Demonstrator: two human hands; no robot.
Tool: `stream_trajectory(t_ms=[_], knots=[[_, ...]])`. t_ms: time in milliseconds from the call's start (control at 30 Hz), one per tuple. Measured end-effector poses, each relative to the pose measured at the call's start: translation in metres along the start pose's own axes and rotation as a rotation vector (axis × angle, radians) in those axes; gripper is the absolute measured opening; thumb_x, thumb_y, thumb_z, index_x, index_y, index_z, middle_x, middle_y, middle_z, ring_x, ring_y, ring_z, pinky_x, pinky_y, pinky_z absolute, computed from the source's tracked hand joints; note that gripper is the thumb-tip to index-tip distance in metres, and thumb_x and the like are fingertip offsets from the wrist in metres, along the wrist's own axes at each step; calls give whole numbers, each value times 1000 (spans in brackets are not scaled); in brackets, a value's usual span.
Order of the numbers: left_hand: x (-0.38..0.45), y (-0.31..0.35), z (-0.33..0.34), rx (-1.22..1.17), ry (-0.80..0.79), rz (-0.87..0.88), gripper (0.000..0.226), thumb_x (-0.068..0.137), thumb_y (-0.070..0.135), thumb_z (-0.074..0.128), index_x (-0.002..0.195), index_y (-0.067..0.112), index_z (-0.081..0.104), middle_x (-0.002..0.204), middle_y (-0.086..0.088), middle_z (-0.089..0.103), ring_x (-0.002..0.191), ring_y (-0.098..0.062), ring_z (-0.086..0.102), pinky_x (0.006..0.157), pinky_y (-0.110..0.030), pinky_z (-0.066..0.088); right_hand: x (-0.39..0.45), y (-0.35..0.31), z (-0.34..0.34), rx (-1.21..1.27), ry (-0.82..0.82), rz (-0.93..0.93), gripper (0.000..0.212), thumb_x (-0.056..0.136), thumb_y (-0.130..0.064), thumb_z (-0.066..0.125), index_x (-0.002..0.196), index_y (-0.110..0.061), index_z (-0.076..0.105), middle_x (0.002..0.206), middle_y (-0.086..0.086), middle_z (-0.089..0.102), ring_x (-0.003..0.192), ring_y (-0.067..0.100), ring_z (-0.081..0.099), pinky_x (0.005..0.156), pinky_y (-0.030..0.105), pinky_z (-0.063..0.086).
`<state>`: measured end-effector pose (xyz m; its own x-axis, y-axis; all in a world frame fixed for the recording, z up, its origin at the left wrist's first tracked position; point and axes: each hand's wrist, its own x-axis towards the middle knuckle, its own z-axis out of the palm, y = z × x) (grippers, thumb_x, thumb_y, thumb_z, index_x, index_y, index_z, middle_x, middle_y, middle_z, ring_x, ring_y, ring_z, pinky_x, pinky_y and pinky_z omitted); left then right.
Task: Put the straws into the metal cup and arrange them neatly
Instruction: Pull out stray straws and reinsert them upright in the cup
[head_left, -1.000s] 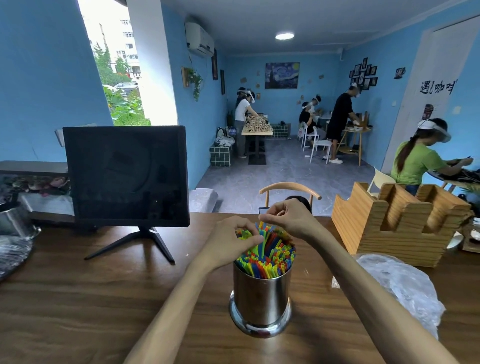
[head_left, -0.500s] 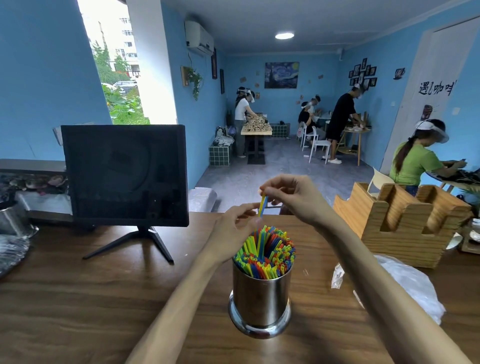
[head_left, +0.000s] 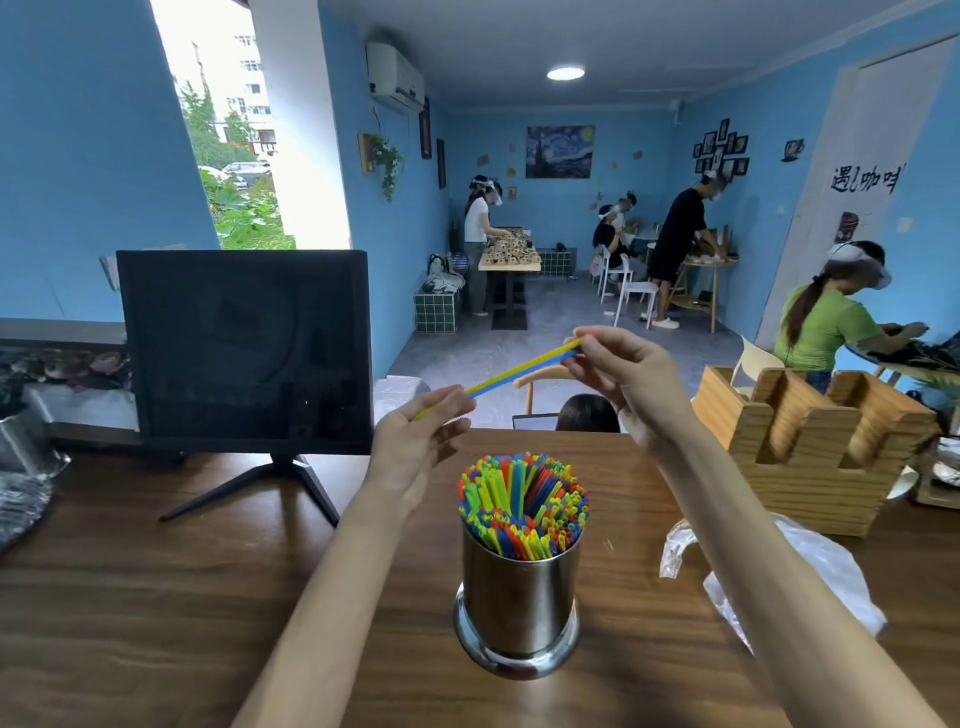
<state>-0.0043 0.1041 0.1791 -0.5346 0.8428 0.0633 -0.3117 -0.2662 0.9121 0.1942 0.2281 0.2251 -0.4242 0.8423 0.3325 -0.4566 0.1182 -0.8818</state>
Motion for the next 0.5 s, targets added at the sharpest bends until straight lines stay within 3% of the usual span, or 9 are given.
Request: stream_trajectory(t_ms=[133,233,367,500], knots=[[1,5,0,-240,38,-66,9,93,12,68,100,7,68,76,-4,76,64,-8,72,56,-17,57,-5,15,-2,227,-20,180,14,80,-5,68,93,-3,74,88,13,76,77,20,77,66,19,60],[3,6,0,-322,104,-46,5,92,11,70,95,8,69,80,-5,75,69,-10,74,63,-19,60,-11,28,-4,224,-93,255,17,79,-2,66,95,0,73,94,16,74,76,22,77,65,20,60],[7,10,2,-340,136,46,7,94,12,69,100,8,70,92,-6,75,78,-12,73,71,-22,62,-22,40,-11,-77,-300,308,18,74,3,71,84,-8,80,86,16,75,74,26,76,64,23,61],[2,18,14,-167,135,212,39,94,7,69,131,9,59,92,-8,77,81,-18,75,74,-28,62,-30,44,-9,-462,-486,227,20,81,1,79,100,-6,76,81,20,75,66,21,71,58,25,56]])
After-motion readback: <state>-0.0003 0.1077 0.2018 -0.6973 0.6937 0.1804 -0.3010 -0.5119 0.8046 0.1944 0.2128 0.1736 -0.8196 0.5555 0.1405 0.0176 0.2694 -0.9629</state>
